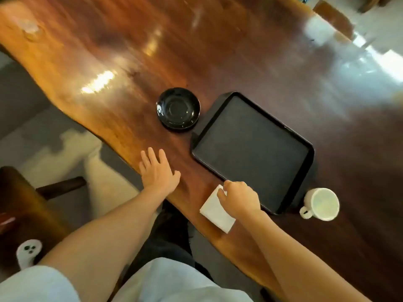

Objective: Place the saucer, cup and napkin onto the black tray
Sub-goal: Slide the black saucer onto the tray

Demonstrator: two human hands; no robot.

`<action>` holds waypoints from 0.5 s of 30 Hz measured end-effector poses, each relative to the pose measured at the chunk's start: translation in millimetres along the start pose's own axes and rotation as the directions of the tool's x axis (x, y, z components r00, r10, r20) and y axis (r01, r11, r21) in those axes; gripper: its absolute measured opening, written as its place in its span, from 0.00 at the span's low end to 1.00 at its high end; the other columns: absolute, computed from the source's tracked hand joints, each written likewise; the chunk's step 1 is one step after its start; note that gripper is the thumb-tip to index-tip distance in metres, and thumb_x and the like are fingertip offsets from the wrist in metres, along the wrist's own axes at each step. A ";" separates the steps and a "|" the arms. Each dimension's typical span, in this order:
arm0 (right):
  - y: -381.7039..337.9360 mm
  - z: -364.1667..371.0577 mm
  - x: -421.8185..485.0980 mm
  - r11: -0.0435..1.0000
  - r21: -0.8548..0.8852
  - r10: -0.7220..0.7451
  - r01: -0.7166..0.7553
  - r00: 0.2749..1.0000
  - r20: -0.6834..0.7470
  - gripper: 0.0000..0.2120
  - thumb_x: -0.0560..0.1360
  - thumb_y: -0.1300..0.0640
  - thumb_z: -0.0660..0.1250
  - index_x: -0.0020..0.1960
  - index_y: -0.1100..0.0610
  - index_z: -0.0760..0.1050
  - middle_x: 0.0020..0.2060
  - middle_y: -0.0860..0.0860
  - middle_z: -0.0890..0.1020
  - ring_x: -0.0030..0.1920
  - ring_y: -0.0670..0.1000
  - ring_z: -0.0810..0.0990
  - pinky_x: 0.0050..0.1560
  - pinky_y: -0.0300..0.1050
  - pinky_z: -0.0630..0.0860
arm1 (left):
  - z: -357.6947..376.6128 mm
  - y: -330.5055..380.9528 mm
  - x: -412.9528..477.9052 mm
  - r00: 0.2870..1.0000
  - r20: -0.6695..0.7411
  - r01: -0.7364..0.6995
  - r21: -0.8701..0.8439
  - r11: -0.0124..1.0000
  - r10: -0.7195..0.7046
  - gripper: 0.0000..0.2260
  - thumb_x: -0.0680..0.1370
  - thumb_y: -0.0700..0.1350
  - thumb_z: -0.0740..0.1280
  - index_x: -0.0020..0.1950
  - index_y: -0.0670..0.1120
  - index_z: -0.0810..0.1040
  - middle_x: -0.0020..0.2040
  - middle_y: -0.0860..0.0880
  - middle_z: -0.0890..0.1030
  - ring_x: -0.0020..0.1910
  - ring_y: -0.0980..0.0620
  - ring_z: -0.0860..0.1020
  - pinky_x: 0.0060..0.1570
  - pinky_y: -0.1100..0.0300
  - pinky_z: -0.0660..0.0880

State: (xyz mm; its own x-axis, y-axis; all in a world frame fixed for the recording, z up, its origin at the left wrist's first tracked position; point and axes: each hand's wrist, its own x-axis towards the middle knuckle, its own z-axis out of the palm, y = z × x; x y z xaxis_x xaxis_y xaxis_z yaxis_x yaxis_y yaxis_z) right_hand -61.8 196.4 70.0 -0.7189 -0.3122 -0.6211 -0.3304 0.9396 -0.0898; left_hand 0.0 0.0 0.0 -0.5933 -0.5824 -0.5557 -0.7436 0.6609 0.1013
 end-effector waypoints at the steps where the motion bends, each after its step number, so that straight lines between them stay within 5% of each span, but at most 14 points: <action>1: -1.8 -1.2 9.1 0.999 0.045 -0.005 0.005 1.000 -0.012 0.16 0.81 0.44 0.58 0.55 0.53 0.79 0.45 0.49 0.84 0.40 0.51 0.83 0.44 0.49 0.84 | 2.0 -2.3 6.5 1.000 0.025 0.006 0.039 0.999 -0.007 0.44 0.79 0.65 0.64 0.85 0.47 0.46 0.84 0.38 0.44 0.83 0.34 0.42 0.80 0.40 0.49; 9: -48.8 -34.9 67.1 0.984 0.174 -0.043 0.041 0.999 0.008 0.15 0.82 0.43 0.58 0.52 0.51 0.78 0.40 0.47 0.82 0.37 0.47 0.80 0.40 0.40 0.80 | 25.2 10.5 36.6 0.997 0.039 0.059 -0.009 0.998 -0.059 0.59 0.67 0.82 0.57 0.83 0.51 0.32 0.82 0.38 0.31 0.79 0.29 0.31 0.74 0.30 0.36; 15: -86.3 -52.1 107.2 0.941 0.336 -0.050 0.048 0.999 -0.002 0.14 0.82 0.44 0.59 0.49 0.51 0.78 0.37 0.45 0.81 0.35 0.43 0.78 0.33 0.36 0.72 | 48.9 8.8 39.9 0.986 -0.158 0.048 -0.032 0.998 -0.052 0.58 0.65 0.83 0.56 0.86 0.49 0.52 0.84 0.36 0.49 0.82 0.31 0.45 0.74 0.29 0.40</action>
State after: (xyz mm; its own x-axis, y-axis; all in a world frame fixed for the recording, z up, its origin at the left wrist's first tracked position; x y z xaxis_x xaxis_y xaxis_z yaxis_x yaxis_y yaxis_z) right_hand -142.2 74.5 51.7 -0.7030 -0.3591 -0.6139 -0.1397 0.9160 -0.3760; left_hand -15.2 5.7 -61.6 -0.5951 -0.6834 -0.4228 -0.7804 0.6171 0.1009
